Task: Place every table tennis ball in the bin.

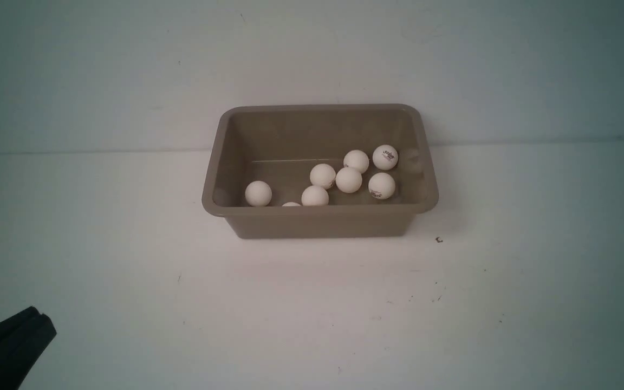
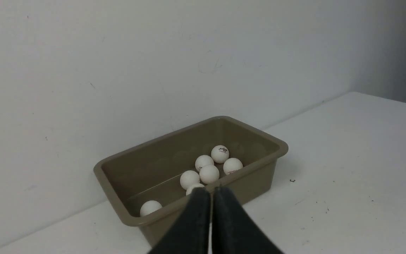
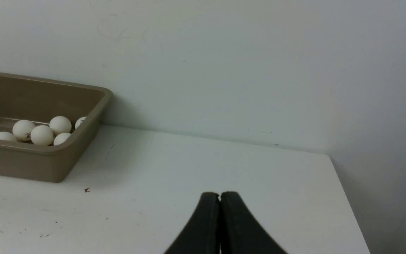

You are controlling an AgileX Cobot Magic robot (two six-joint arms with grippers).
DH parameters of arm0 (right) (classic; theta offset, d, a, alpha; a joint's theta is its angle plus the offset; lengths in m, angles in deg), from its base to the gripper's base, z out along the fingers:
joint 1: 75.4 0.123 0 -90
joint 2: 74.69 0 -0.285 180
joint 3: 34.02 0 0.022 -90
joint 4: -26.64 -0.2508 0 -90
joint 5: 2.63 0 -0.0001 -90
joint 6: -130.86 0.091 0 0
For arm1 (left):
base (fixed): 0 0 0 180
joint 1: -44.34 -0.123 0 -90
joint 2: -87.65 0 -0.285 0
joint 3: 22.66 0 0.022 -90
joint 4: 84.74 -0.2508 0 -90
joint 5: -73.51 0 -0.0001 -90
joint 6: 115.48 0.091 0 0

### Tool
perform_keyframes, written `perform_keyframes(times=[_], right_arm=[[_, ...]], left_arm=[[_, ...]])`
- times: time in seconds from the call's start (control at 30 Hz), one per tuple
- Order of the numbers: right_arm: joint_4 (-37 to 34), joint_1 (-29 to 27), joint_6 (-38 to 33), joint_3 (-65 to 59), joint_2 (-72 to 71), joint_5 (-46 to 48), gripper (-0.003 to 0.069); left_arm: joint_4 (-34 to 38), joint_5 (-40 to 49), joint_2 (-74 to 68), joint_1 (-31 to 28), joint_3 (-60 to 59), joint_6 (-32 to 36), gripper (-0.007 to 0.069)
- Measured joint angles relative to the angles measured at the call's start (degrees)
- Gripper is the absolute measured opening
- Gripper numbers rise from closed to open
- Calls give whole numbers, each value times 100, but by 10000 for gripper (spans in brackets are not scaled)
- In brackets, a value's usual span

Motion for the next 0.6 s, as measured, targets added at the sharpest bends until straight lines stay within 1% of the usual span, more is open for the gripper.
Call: perform_keyframes(times=[0.33, 0.4, 0.53, 0.57, 0.6], right_arm=[[13, 0, 0, 0, 0, 0, -11], [13, 0, 0, 0, 0, 0, -11], [13, 0, 0, 0, 0, 0, -11], [15, 0, 0, 0, 0, 0, -11], [15, 0, 0, 0, 0, 0, -11]], left_arm=[[0, 10, 0, 0, 0, 7, -4], [-51, -8, 0, 0, 0, 98, -4], [-377, -400, 0, 0, -60, 489, -4], [-634, -918, 0, -20, -192, 710, -4], [-711, -1219, 0, -74, -286, 768, -4]])
